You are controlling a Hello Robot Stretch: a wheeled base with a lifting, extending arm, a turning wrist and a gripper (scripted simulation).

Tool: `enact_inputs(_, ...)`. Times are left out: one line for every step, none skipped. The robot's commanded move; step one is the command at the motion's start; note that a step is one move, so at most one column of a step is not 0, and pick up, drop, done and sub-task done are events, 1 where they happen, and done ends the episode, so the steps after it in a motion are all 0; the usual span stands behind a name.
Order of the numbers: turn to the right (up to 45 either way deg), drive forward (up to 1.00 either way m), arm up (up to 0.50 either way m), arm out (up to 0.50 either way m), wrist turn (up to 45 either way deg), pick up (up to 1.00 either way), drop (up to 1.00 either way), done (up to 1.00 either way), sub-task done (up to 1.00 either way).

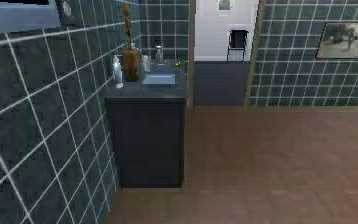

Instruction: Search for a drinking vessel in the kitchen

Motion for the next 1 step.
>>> enact_inputs(45.0,0.0,0.0,0.0,0.0,0.0,0.0,0.0,0.0)
